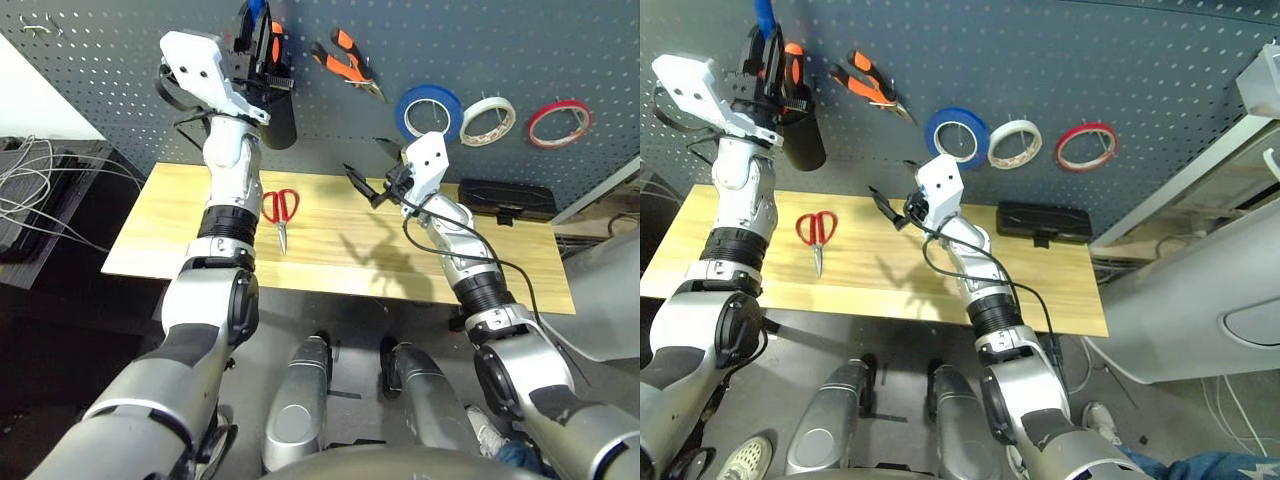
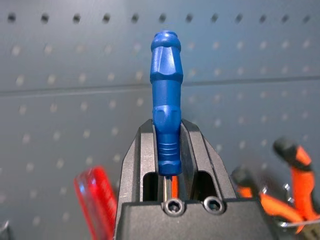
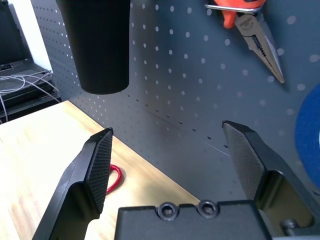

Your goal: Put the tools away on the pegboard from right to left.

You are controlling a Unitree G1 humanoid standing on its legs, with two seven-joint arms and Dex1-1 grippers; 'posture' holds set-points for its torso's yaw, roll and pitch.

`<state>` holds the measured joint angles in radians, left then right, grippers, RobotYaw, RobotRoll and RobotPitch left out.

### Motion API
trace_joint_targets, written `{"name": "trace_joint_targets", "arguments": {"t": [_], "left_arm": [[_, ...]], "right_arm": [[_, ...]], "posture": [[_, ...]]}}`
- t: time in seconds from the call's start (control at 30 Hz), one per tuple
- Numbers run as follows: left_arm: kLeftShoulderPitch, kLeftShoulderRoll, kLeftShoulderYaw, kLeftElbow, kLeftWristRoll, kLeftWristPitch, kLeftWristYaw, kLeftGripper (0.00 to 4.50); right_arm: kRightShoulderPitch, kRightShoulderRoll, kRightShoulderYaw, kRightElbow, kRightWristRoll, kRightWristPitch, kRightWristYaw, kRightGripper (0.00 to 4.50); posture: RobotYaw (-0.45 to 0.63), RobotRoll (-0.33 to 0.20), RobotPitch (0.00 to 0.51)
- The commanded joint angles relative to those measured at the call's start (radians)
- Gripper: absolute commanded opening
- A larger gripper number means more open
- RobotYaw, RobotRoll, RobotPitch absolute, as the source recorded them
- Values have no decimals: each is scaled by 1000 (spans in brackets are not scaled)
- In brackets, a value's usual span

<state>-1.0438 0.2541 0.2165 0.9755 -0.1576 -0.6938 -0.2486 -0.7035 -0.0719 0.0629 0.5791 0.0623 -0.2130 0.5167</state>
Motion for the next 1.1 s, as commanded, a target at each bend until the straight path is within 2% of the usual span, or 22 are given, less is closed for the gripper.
{"name": "trace_joint_targets", "arguments": {"t": [0.03, 0.07, 0.13, 0.2, 0.27, 0.37, 0.47, 0.53, 0.67, 0.77, 0.87, 1.1], "left_arm": [[-2, -8, -1, 28, 0, 11, -13, 525], [-1, -10, 0, 18, -5, 13, -15, 525], [5, -17, 3, -19, -23, 26, -24, 1287], [18, -30, 0, -81, -56, 75, -61, 1829], [57, -38, -26, -204, -77, 135, -106, 2529], [180, -37, -90, -490, -138, 340, -183, 3510], [338, -1, -155, -774, -208, 578, -246, 4469], [443, 42, -184, -934, -235, 703, -269, 4490], [582, 111, -214, -1094, -261, 887, -295, 4490], [651, 148, -244, -1106, -231, 970, -311, 4490], [683, 152, -258, -1087, -202, 1030, -287, 4490], [699, 152, -294, -980, -87, 1042, -251, 4490]], "right_arm": [[17, -2, 6, -13, 6, 14, 6, 4500], [17, -3, 5, -13, 6, 14, 7, 4500], [17, -4, 4, -13, 6, 15, 6, 4500], [20, -3, 5, -14, 6, 14, 5, 4500], [24, -2, 6, -17, 6, 15, 3, 4500], [31, -1, 6, -23, 7, 17, 2, 4500], [38, -3, 6, -25, 6, 18, 4, 4500], [40, -5, 5, -27, 8, 21, 6, 4500], [46, -16, 2, -27, 10, 27, 12, 4500], [57, -19, 5, -32, 10, 36, 16, 4500], [66, -19, 8, -38, 8, 45, 17, 4500], [85, -20, 13, -54, 5, 67, 17, 4500]], "posture": [[81, 0, 212], [83, 0, 214], [86, 0, 217], [84, 0, 219], [86, 0, 221], [91, 0, 225], [99, 0, 229], [103, 0, 232], [108, 0, 239], [106, 0, 243], [104, 0, 248], [96, 0, 263]]}}
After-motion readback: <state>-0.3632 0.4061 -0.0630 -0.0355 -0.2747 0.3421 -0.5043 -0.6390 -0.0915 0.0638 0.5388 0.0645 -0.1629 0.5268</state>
